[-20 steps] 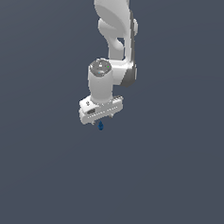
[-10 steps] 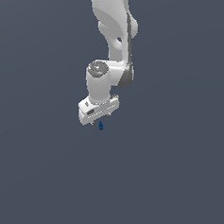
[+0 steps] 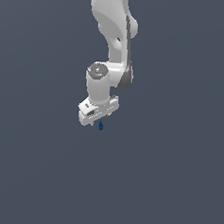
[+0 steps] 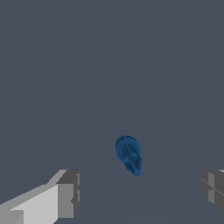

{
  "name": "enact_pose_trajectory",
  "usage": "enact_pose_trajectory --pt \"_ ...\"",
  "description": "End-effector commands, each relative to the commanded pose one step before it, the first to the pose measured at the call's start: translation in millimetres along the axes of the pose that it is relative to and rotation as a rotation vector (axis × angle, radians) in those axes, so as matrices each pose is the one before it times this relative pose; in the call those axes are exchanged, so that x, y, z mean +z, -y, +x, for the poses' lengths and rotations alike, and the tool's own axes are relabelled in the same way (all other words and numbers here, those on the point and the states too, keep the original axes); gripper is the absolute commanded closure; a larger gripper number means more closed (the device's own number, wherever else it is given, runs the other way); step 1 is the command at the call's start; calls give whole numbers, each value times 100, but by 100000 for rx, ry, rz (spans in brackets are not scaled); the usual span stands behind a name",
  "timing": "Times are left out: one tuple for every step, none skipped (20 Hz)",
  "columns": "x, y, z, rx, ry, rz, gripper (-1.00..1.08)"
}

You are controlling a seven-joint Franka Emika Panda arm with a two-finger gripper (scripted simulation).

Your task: Pick up the object and move it to a goal position.

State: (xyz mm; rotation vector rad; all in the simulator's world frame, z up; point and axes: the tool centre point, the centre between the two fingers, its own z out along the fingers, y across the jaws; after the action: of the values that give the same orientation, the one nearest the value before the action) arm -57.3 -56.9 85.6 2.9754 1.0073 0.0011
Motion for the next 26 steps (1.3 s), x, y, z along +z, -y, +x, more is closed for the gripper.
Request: enact_pose_trajectory --pt "902 67 -37 -127 65 71 -92" --pt "490 -4 -33 0 0 0 -92" --pt "544 34 1 -97 -7 0 -92" --pt "524 -8 -32 0 0 0 -92" --pt "456 18 2 -69 -4 -1 -92" --pt "392 -14 -16 0 0 0 -92" --pt "323 11 20 -69 -2 -5 -92" --pt "258 -20 1 0 0 0 -92" --pt "193 -21 7 0 0 0 -92" --pt "133 -19 10 0 0 0 -92" --pt "77 -14 8 0 0 0 -92" --pt "25 -5 3 0 0 0 -92" --pt "0 0 0 0 0 0 108" --pt "0 0 0 0 0 0 108" --pt "0 0 0 0 0 0 108" --pt "0 0 0 0 0 0 108" --pt "0 0 0 0 0 0 108" --pt "0 0 0 0 0 0 108" --pt "0 0 0 0 0 0 108" --pt "0 0 0 0 0 0 108" --pt "0 0 0 0 0 0 108" --pt "0 0 0 0 0 0 108" --pt "-3 -5 3 0 0 0 108" --pt "-29 -11 -6 0 0 0 108" --pt "-88 -33 -19 0 0 0 108" --pt "-147 -56 -32 0 0 0 108"
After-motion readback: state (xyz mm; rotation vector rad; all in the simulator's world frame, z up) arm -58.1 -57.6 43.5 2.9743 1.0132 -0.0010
